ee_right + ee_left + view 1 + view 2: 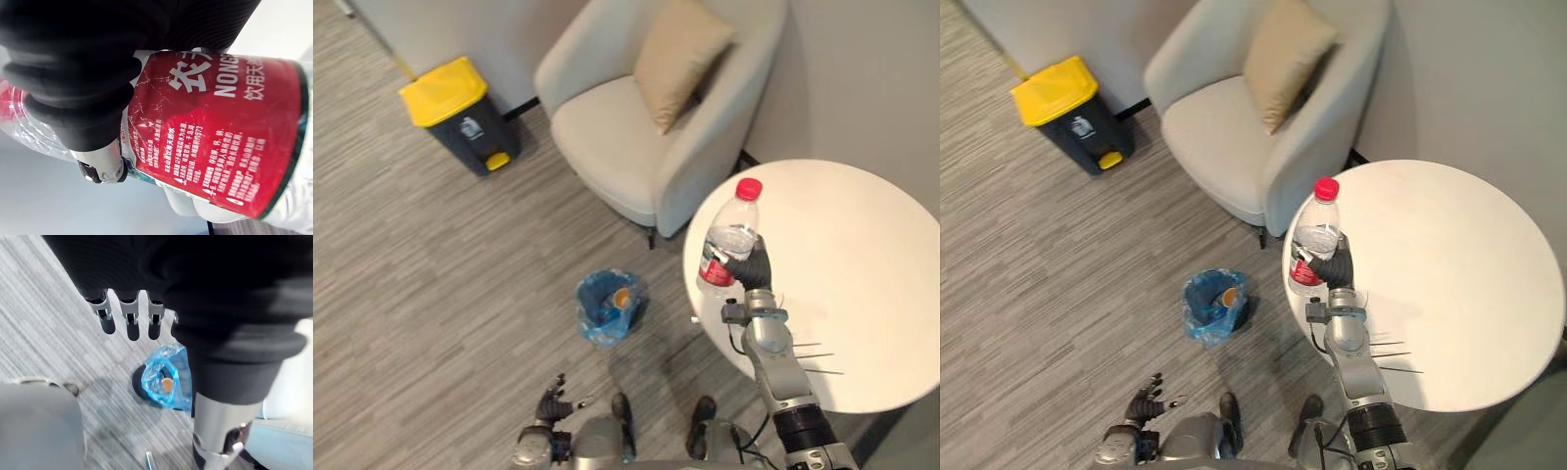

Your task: Gather rubbish on tea table into small bin, then transfer packed bag to large trash can.

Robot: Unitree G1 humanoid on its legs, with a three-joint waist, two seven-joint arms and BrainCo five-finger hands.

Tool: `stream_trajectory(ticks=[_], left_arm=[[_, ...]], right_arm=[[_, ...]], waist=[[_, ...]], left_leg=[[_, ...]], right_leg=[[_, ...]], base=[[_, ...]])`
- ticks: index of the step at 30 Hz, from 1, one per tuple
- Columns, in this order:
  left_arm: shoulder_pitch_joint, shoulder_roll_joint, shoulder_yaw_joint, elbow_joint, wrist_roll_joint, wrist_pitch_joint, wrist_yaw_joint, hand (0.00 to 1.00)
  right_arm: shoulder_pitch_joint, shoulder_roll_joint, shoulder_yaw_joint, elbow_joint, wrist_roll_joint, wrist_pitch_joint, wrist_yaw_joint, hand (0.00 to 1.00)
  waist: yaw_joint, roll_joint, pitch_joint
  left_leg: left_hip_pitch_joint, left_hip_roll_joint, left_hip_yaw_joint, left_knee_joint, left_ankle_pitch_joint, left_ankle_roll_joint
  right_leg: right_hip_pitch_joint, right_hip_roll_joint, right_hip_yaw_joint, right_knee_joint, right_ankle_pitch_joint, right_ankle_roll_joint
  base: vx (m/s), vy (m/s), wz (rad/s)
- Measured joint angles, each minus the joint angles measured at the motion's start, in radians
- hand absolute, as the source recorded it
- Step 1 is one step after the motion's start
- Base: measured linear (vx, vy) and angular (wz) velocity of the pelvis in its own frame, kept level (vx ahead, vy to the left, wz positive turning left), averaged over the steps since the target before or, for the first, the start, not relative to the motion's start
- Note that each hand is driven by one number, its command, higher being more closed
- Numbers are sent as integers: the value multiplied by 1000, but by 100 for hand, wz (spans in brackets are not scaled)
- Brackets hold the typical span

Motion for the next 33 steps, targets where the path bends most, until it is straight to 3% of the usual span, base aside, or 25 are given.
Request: stream_trajectory(ticks=[2, 5, 8, 10, 12, 13, 14, 16, 18, 19, 20, 22, 24, 25, 26, 27, 29, 31, 33], left_arm=[[-1, 7, 1, 11, 1, 0, 1, 0], [-2, 9, 8, 18, 1, -5, 1, 0], [-5, 16, 28, 17, 0, -10, 0, 0], [4, 40, 39, 18, -1, -10, 2, 0], [18, 59, 42, 17, -1, -9, 5, 0], [38, 58, 55, 28, -2, -2, 12, 0], [40, 57, 56, 29, -2, 0, 12, 0], [52, 62, 59, 61, -5, 5, 20, 0], [58, 68, 59, 75, -5, 6, 20, 0], [56, 70, 59, 80, -6, 4, 19, 0], [54, 77, 58, 87, -5, 2, 18, 0], [53, 55, 58, 96, -4, -3, 19, 0], [47, 32, 80, 95, -4, -11, 19, 0], [47, 28, 86, 94, -5, -11, 19, 0], [39, 21, 98, 92, -5, -9, 20, 0], [33, 30, 95, 91, -4, -9, 19, 0], [22, 42, 88, 85, -4, -9, 20, 0], [18, 31, 80, 76, -4, -9, 21, 0], [-9, 44, 77, 78, -3, -9, 22, 0]], right_arm=[[9, 23, 26, 21, -1, 7, 3, 100], [9, 30, 54, 22, -7, 7, 8, 100], [24, 26, 55, 31, -7, 7, 21, 100], [65, 13, 55, 50, -8, 7, 29, 100], [72, 7, 63, 51, -8, 7, 32, 100], [75, -6, 72, 53, -8, 7, 44, 100], [78, -7, 75, 53, -8, 7, 49, 100], [81, -7, 87, 54, -8, 6, 55, 100], [82, -12, 82, 54, -8, 6, 60, 100], [83, -12, 83, 53, -8, 6, 62, 100], [89, -16, 83, 54, -8, 6, 68, 100], [110, -45, 83, 50, -10, 6, 69, 100], [111, -59, 83, 50, -37, 7, 68, 100], [111, -62, 85, 51, -45, 8, 69, 100], [113, -63, 94, 51, -50, 7, 68, 100], [112, -61, 95, 51, -52, 7, 65, 100], [105, -71, 101, 51, -76, 3, 60, 100], [76, -96, 119, 68, -100, 4, 49, 100], [20, -79, 142, 145, -136, 8, 43, 100]], waist=[[1, -19, -12], [6, -20, -13], [20, -33, -7], [1, -68, 0], [-10, -78, 9], [-7, -69, 23], [-9, -67, 24], [-9, -52, 35], [-16, -72, 30], [-20, -85, 31], [-35, -107, 25], [-28, -65, 8], [-30, -23, 8], [-24, -21, 9], [-8, -26, 22], [-4, -36, 35], [-6, -51, 41], [-8, -17, 37], [-4, -37, 58]], left_leg=[[3, -13, 3, 28, -10, 16], [-18, -24, 18, 68, -35, 43], [-61, -49, 20, 141, -107, 42], [-53, -114, -41, 161, -125, 57], [-55, -126, -84, 190, -138, 78], [-57, -110, -118, 217, -150, 98], [-57, -104, -125, 220, -151, 100], [-58, -79, -211, 218, -154, 102], [-59, -95, -277, 211, -156, 85], [-59, -107, -296, 221, -164, 73], [-63, -127, -351, 260, -191, 57], [-93, -100, -399, 304, -214, 35], [-172, -32, -330, 419, -204, 15], [-186, -16, -309, 452, -199, 8], [-217, 11, -256, 532, -196, 1], [-219, 24, -212, 541, -207, 17], [-234, 37, -141, 456, -194, 17], [-246, 68, -106, 319, -10, 4], [-243, 54, -105, 276, -21, 3]], right_leg=[[22, -10, 12, -19, 15, 17], [4, -29, 37, -10, 24, 43], [-66, -92, 56, 141, -64, 73], [-78, -163, 59, 270, -137, 77], [-84, -169, 75, 327, -132, 57], [-150, -149, 126, 425, -133, 9], [-156, -138, 138, 425, -141, 8], [-217, -44, 219, 353, -147, 29], [-237, -10, 274, 228, -112, 79], [-240, -12, 295, 201, -94, 73], [-230, -19, 322, 209, -15, 51], [-219, -11, 255, 248, -45, 24], [-199, 16, 173, 224, -62, -4], [-186, 27, 170, 216, -62, -12], [-133, 35, 159, 179, -63, -22], [-94, 31, 150, 157, -61, -25], [-60, 10, 123, 139, -62, -24], [-67, 27, 117, 142, -68, -10], [-84, 15, 124, 148, -74, 9]], base=[[-109, 137, -2], [-138, 109, -17], [-147, 119, 0], [-21, 51, 62], [99, 42, 67], [107, 43, 61], [109, 20, 47], [140, -72, 79], [150, -120, 111], [240, -241, 149], [295, -321, 153], [282, -284, 124], [265, -228, 82], [260, -199, 47], [199, -116, 19], [227, -111, 24], [164, -67, 19], [107, 43, 3], [67, 137, 8]])
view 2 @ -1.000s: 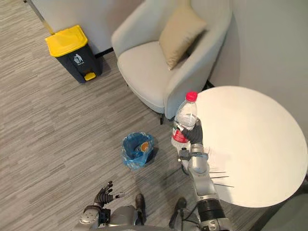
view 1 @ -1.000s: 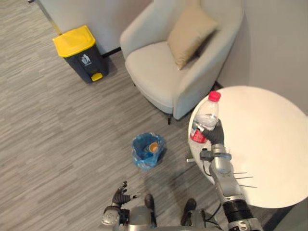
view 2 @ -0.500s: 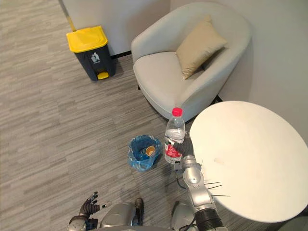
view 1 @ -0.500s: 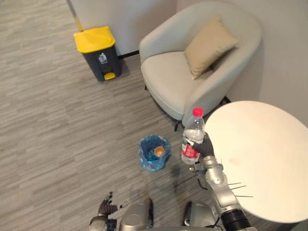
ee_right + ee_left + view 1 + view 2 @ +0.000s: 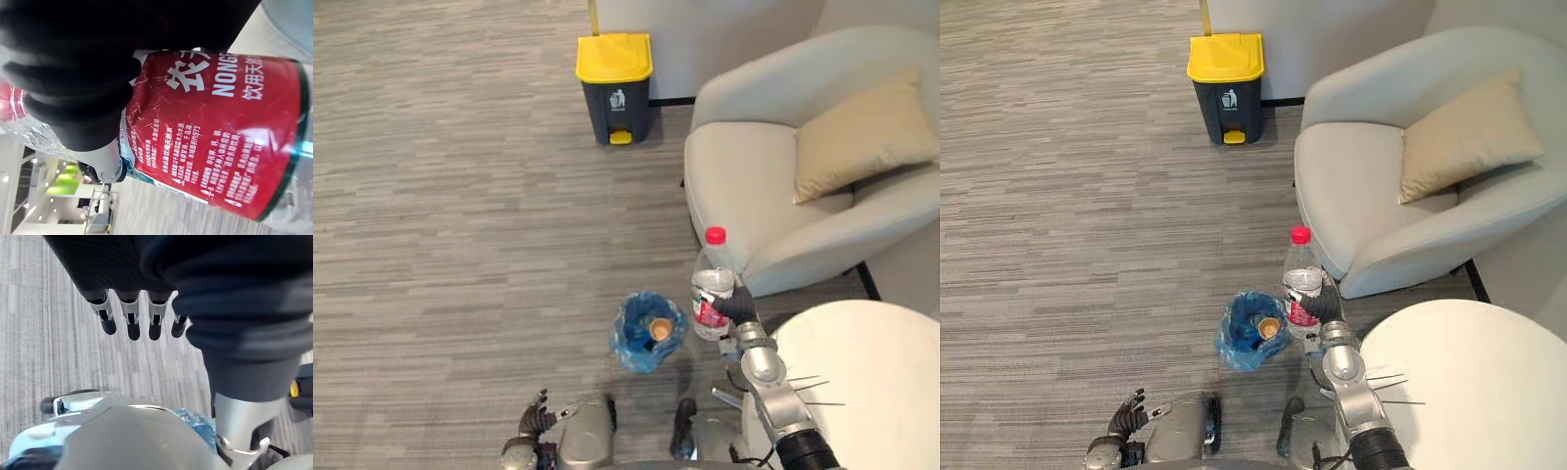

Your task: Gather rubbish on tea table into small bin, then transfer packed bag to large trash can.

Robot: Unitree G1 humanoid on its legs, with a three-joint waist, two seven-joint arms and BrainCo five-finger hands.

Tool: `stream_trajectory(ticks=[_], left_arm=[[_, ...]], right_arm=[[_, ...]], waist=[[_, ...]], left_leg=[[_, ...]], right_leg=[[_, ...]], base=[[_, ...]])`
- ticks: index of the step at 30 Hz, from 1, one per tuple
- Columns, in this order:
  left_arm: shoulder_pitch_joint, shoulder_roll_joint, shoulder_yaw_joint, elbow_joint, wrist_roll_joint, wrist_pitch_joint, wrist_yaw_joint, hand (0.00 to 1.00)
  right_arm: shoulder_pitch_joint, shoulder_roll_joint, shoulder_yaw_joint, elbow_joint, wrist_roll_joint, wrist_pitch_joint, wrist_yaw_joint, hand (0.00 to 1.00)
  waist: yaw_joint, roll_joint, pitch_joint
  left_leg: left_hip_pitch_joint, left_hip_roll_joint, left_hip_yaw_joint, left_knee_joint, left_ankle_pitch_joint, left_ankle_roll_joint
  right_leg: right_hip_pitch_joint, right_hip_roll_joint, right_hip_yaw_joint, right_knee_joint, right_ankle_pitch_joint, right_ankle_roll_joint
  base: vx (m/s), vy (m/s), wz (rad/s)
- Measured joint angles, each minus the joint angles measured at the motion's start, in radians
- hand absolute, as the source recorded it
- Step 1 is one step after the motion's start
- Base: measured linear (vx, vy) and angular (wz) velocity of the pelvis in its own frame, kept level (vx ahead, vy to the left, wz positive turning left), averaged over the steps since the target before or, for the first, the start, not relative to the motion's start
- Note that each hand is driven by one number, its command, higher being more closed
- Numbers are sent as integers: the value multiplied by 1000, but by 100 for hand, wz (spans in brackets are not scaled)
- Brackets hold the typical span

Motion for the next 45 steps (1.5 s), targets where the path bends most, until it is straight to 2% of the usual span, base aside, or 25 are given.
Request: stream_trajectory(ticks=[1, 2, 5, 7, 11, 14, 17, 18, 19, 20, 21, 22, 24, 25, 28, 32, 33, 38, 45], left_arm=[[-23, 11, 0, -1, 0, 0, 4, 0], [-34, 13, 0, 0, 0, 1, 5, 0], [-74, 6, 0, -3, -2, -1, 22, 0], [-103, -2, 2, 0, -31, -4, 40, 0], [-168, -11, 4, 12, -79, -20, 65, 0], [-227, -15, 26, 18, -98, -23, 86, 0], [-315, -57, 121, -18, -137, -23, 111, 0], [-349, -50, 156, -48, -156, -29, 115, 0], [-360, -53, 174, -68, -163, -32, 122, 0], [-364, -71, 192, -93, -178, -39, 138, 0], [-394, -73, 191, -112, -185, -40, 144, 0], [-427, -87, 188, -161, -189, -43, 144, 0], [-434, -68, 169, -190, -196, -45, 136, 0], [-431, -70, 169, -205, -198, -47, 138, 0], [-421, -73, 164, -226, -206, -53, 145, 0], [-420, -69, 155, -245, -206, -68, 147, 0], [-420, -68, 155, -245, -206, -68, 147, 0], [-419, -48, 130, -237, -204, -67, 147, 0], [-411, -15, 119, -236, -203, -67, 145, 0]], right_arm=[[-50, 3, 42, 39, -31, 1, 0, 100], [-73, 3, 60, 53, -41, 2, 0, 100], [-181, 11, 132, 127, -75, 11, -1, 100], [-302, 36, 163, 213, -101, 19, -10, 100], [-430, 30, 160, 312, -103, 42, -42, 100], [-495, 16, 132, 336, -102, 46, -77, 100], [-562, -6, 74, 304, -96, 65, -127, 100], [-589, -20, 49, 251, -93, 71, -147, 100], [-595, -28, 46, 216, -88, 76, -158, 100], [-609, -57, 43, 150, -86, 79, -176, 100], [-639, -73, 41, 116, -82, 80, -189, 100], [-700, -109, 42, 105, -60, 81, -206, 100], [-733, -134, 34, 105, -53, 90, -219, 100], [-743, -153, 35, 105, -37, 99, -230, 100], [-782, -172, 44, 105, -28, 101, -251, 100], [-860, -214, 41, 110, -28, 96, -286, 100], [-867, -223, 38, 111, -28, 96, -289, 0], [-877, -242, 29, 181, -24, 97, -301, 0], [-837, -239, 23, 177, -28, 95, -301, 0]], waist=[[5, -15, 36], [12, -18, 53], [48, -4, 100], [53, 13, 114], [58, 40, 146], [76, 45, 149], [79, 45, 180], [78, 39, 204], [85, 40, 209], [101, 54, 219], [95, 50, 246], [81, 50, 249], [85, 49, 253], [88, 49, 253], [96, 48, 252], [99, 45, 251], [99, 45, 251], [84, 36, 253], [53, 19, 251]], left_leg=[[-5, -11, 3, -3, 3, 5], [-8, -15, 5, 3, 3, 5], [-63, -22, 16, 60, 2, 7], [-185, -20, 18, 162, -34, 44], [-367, -18, -13, 333, -86, 59], [-538, -12, -23, 437, -96, 74], [-719, -3, -12, 504, -98, 77], [-808, 5, 0, 582, -115, 67], [-867, 17, -13, 713, -145, 81], [-892, 30, -53, 783, -267, 100], [-959, 13, -53, 826, -268, 101], [-1080, 10, -53, 860, -266, 98], [-1151, 6, -43, 879, -261, 91], [-1177, 6, -27, 887, -246, 82], [-1183, 7, -9, 887, -228, 99], [-1210, 6, -7, 870, -226, 97], [-1214, 6, -7, 864, -223, 97], [-1215, 7, -7, 835, -192, 127], [-1184, 31, -3, 822, -195, 120]], right_leg=[[-19, -14, 2, 28, -1, 1], [-30, -20, 5, 43, -1, 2], [-106, -44, 32, 133, -8, 8], [-224, -63, 44, 233, -51, 18], [-386, -95, 46, 409, -108, 20], [-553, -112, 57, 516, -120, 23], [-729, -132, 58, 608, -123, 29], [-816, -152, 67, 633, -124, 27], [-867, -158, 69, 664, -125, 27], [-956, -163, 70, 743, -124, 30], [-1022, -181, 86, 789, -125, 39], [-1136, -188, 102, 828, -124, 38], [-1207, -195, 116, 859, -124, 38], [-1239, -205, 133, 885, -124, 38], [-1253, -213, 151, 902, -127, 43], [-1283, -215, 150, 889, -126, 45], [-1286, -215, 148, 883, -126, 46], [-1288, -214, 135, 869, -119, 46], [-1266, -189, 138, 853, -120, 46]], base=[[-16, 134, 9], [-54, 102, 0], [-144, 79, -8], [-208, 47, 2], [-284, 30, 18], [-263, 64, 7], [-254, 29, 22], [-297, 21, 25], [-293, 51, -15], [-228, 82, -17], [-226, 82, 5], [-129, 47, 34], [-113, 21, 41], [-99, 0, 50], [-54, -12, 26], [-62, 0, -2], [-45, -19, 3], [-13, -35, 5], [-53, -37, -7]])
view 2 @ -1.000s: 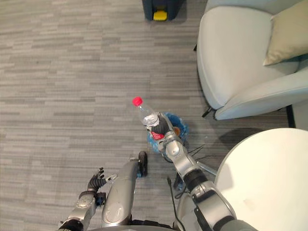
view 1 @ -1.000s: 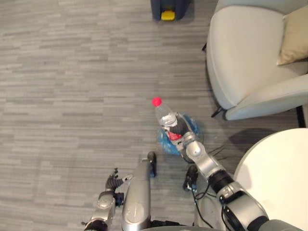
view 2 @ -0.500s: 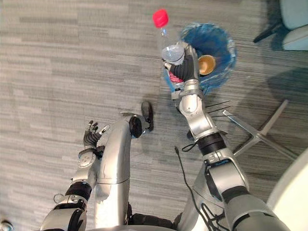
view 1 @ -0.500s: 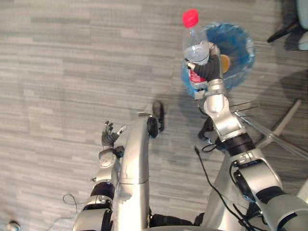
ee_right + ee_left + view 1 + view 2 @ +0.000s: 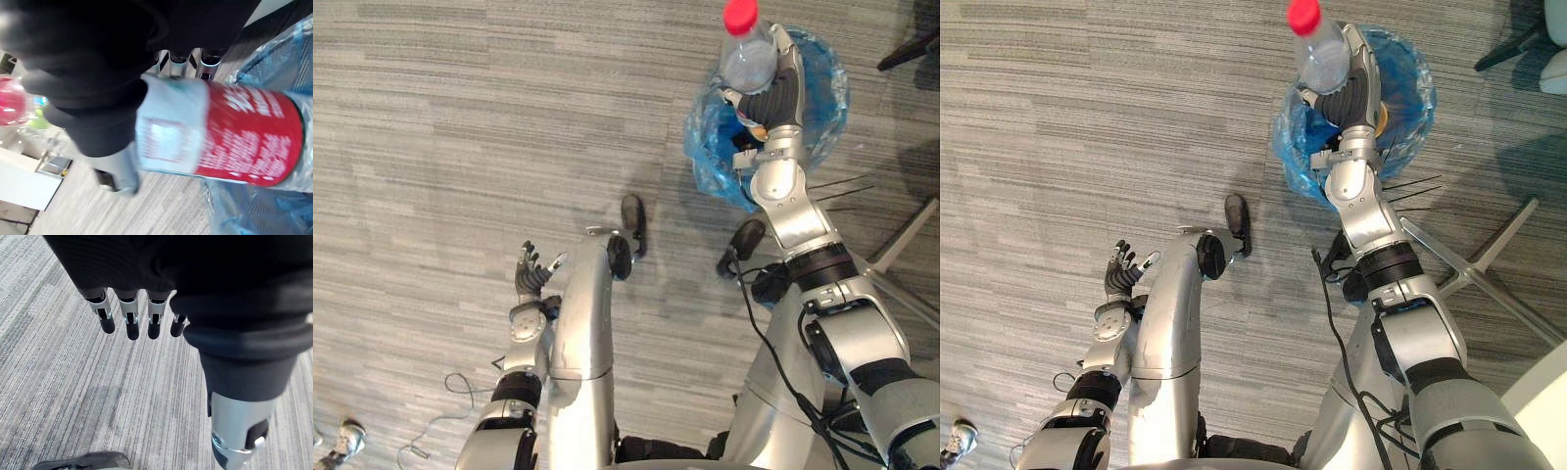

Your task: Gather rubbish on tea table into small bin, then transfer packed bag to large trash can.

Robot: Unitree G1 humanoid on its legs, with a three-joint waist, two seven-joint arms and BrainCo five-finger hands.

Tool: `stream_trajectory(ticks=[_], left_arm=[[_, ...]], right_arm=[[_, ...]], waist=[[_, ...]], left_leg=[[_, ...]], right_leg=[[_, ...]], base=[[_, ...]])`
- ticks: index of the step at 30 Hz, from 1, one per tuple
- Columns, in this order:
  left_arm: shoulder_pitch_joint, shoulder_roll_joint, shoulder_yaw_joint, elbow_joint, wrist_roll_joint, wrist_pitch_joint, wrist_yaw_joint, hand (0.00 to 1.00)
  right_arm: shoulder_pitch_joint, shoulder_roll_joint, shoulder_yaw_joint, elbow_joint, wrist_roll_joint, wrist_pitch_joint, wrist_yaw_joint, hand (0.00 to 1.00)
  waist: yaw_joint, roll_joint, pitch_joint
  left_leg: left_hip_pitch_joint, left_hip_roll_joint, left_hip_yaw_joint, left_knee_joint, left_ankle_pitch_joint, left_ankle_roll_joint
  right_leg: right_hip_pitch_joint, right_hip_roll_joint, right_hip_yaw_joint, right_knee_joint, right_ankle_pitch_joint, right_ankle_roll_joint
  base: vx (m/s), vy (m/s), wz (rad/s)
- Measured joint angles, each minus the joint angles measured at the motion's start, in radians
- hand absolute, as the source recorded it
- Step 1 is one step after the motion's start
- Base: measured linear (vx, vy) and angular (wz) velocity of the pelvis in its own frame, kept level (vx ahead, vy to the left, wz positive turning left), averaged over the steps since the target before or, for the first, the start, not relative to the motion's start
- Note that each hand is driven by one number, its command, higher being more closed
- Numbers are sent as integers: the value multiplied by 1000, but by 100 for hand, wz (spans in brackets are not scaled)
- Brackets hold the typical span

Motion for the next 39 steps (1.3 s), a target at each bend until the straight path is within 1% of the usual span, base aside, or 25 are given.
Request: stream_trajectory(ticks=[2, 5, 8, 10, 11, 13, 14, 15, 18, 23, 24, 26, 27, 30, 32, 36, 39], left_arm=[[0, 6, 0, -2, 0, 0, 0, 0], [2, 4, 1, -2, 4, 4, 2, 0], [9, 6, 17, -2, 8, 7, 9, 0], [14, 8, 30, -2, 8, 7, 8, 0], [15, 10, 32, -2, 8, 7, 8, 0], [20, 20, 38, 0, 9, 9, 8, 0], [20, 23, 38, 1, 10, 11, 9, 0], [20, 26, 38, 2, 9, 12, 9, 0], [19, 32, 39, 4, 9, 11, 9, 0], [7, 32, 38, 13, 8, 10, 9, 0], [-4, 32, 37, 21, 7, 6, 9, 0], [-21, 33, 34, 28, 7, 5, 8, 0], [-26, 36, 29, 27, 6, 3, 5, 0], [-42, 44, 20, 46, 7, 1, 4, 0], [-49, 44, 15, 55, 6, 0, 4, 0], [-58, 43, 12, 64, 6, 1, 3, 0], [-58, 43, 13, 62, 7, 3, 3, 0]], right_arm=[[32, 0, -2, -20, -12, 0, 0, 0], [110, 13, -1, -66, -62, -1, 1, 0], [153, 28, 23, -89, -123, -3, 5, 0], [186, 31, 42, -105, -188, -4, 20, 0], [191, 35, 46, -105, -206, -4, 24, 0], [203, 40, 84, -102, -285, 1, 45, 0], [205, 44, 92, -95, -306, 3, 48, 0], [202, 55, 110, -69, -341, 8, 60, 0], [177, 84, 148, 21, -393, 28, 86, 0], [97, 124, 192, 189, -423, 61, 112, 0], [70, 134, 194, 233, -424, 69, 114, 100], [31, 150, 196, 297, -423, 82, 131, 100], [6, 154, 196, 334, -423, 96, 138, 100], [-25, 151, 194, 375, -420, 102, 154, 100], [-40, 150, 188, 375, -407, 102, 153, 100], [-49, 153, 187, 354, -342, 97, 151, 100], [-17, 153, 180, 285, -277, 96, 150, 100]], waist=[[-3, -12, 0], [-8, -14, -1], [-12, -25, 0], [-19, -32, -1], [-22, -33, 0], [-30, -36, 0], [-31, -38, 1], [-33, -40, 1], [-32, -40, 1], [-31, -40, 1], [-31, -40, 1], [-29, -40, 1], [-27, -40, 1], [-27, -40, 1], [-31, -40, 1], [-29, -40, 1], [-30, -40, 1]], left_leg=[[17, 3, 6, -24, 4, -7], [49, 9, 10, -51, 12, -19], [66, 20, 11, -65, 13, -21], [69, 24, 11, -70, 13, -21], [69, 26, 11, -70, 13, -21], [73, 36, 17, -70, 16, -16], [75, 37, 19, -70, 17, -15], [78, 39, 21, -70, 17, -15], [78, 48, 22, -75, 13, -21], [71, 44, 30, -113, 20, -32], [64, 41, 29, -124, 25, -38], [49, 36, 27, -132, 31, -37], [37, 36, 23, -131, 35, -31], [27, 33, 20, -130, 41, -26], [27, 23, 15, -129, 41, -26], [26, 20, 8, -128, 41, -27], [27, 20, 4, -126, 41, -27]], right_leg=[[9, 9, 2, -23, 6, -1], [39, 15, -5, -52, 8, -2], [55, 30, -7, -77, 24, -10], [57, 37, -7, -83, 30, -7], [58, 40, -7, -85, 30, -8], [60, 46, -6, -91, 32, -9], [60, 47, -5, -91, 32, -9], [60, 49, -2, -91, 32, -9], [60, 60, -2, -102, 34, -8], [46, 61, -4, -134, 49, -12], [39, 61, -6, -143, 52, -12], [24, 59, -8, -144, 53, -12], [14, 59, -11, -142, 53, -12], [5, 53, -16, -133, 52, -15], [4, 43, -18, -121, 45, -17], [7, 43, -21, -119, 42, -17], [13, 44, -25, -120, 41, -17]], base=[[-94, -32, -13], [-97, -30, -10], [-68, -17, -16], [-45, -8, -4], [-37, -6, -7], [-35, -2, -11], [-36, 0, -9], [-32, -1, -6], [-49, -2, -8], [-72, 2, -2], [-55, 7, 5], [-43, 7, 9], [-36, 9, 7], [-27, 14, 8], [-27, 17, 15], [-57, 23, 4], [-67, 27, 1]])
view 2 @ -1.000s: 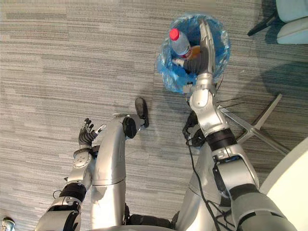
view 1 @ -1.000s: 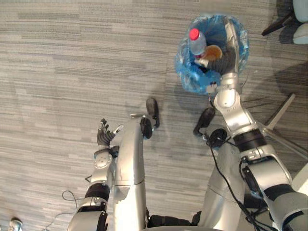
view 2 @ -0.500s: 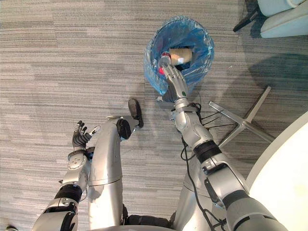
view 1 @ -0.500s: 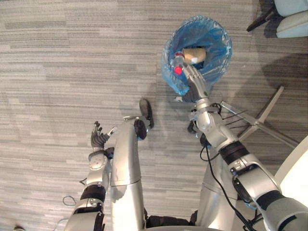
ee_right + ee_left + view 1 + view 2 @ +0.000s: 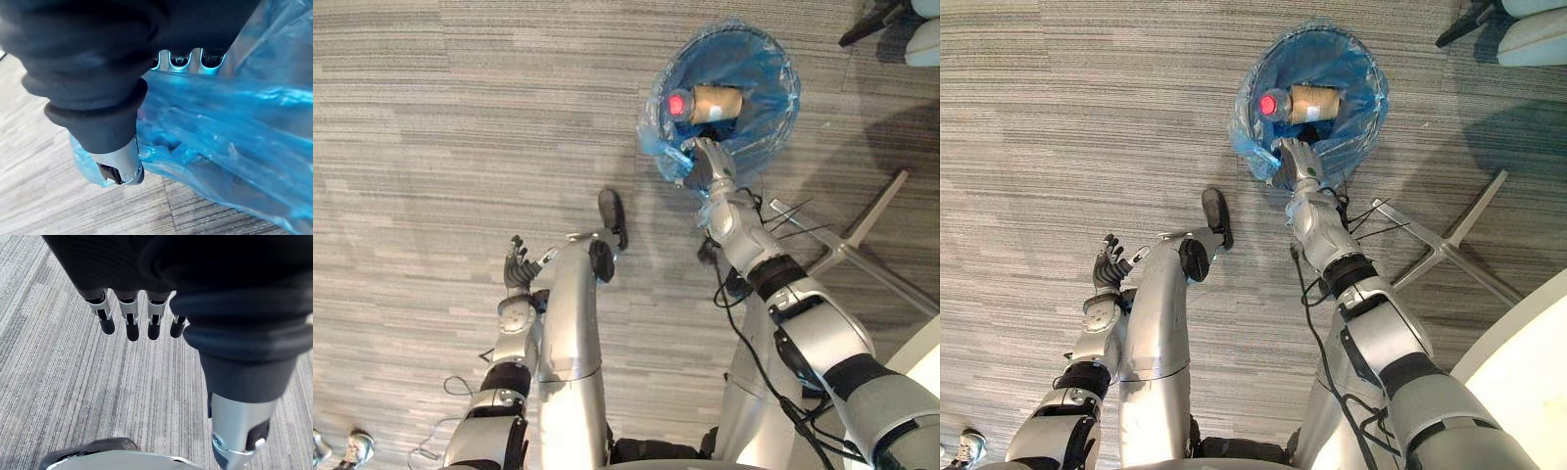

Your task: Gather rubbish on tea table into small bin, then transfer packed bag to large trash can.

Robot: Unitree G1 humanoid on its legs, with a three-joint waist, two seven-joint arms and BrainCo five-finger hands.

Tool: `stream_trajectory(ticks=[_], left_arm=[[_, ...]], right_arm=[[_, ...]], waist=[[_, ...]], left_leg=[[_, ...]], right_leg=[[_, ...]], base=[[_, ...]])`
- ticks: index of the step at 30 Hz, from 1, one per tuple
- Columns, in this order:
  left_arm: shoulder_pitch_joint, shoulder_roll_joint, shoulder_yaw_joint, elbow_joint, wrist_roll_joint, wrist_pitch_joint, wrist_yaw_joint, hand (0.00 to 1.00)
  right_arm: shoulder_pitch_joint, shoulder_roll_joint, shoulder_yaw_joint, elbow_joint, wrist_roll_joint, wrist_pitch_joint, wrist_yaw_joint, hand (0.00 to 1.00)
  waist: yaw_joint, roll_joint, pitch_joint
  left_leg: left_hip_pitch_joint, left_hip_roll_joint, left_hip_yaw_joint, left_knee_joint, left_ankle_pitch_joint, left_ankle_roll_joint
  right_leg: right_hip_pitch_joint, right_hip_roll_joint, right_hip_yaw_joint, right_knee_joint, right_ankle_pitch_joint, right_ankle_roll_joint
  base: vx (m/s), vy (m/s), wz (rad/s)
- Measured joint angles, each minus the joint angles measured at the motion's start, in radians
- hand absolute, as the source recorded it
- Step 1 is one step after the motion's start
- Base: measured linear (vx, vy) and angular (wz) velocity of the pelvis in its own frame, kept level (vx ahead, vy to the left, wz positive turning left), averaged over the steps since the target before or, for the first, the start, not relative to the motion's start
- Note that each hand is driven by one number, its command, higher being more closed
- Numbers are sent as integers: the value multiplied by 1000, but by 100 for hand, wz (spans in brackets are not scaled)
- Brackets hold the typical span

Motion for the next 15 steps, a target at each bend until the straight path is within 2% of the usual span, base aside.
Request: stream_trajectory(ticks=[7, 10, 12, 15], left_arm=[[18, 1, 16, -55, 2, 29, 2, 0], [55, 0, 15, -132, 3, 32, -2, 0], [89, -11, -6, -172, 5, 34, -17, 0], [125, -50, -40, -198, 23, 42, -43, 0]], right_arm=[[159, 20, -94, -269, 196, -47, 0, 100], [256, 49, -163, -397, 321, -74, 2, 100], [321, 80, -174, -460, 375, -85, 6, 100], [439, 121, -190, -563, 459, -116, 31, 100]], waist=[[-5, -6, -3], [-15, -8, -4], [-28, -25, -13], [-33, -47, -26]], left_leg=[[70, 0, -6, -1, 0, 0], [169, -2, -2, -41, -1, -10], [248, -4, 6, -77, 1, -14], [391, -4, 15, -139, 2, -16]], right_leg=[[79, 1, -7, -6, 0, -3], [185, 2, -20, -52, -2, -4], [262, 3, -26, -89, 3, -5], [408, 15, -37, -164, 8, -9]], base=[[-68, 18, 1], [-92, -16, 5], [-63, -27, 0], [-13, -25, -7]])
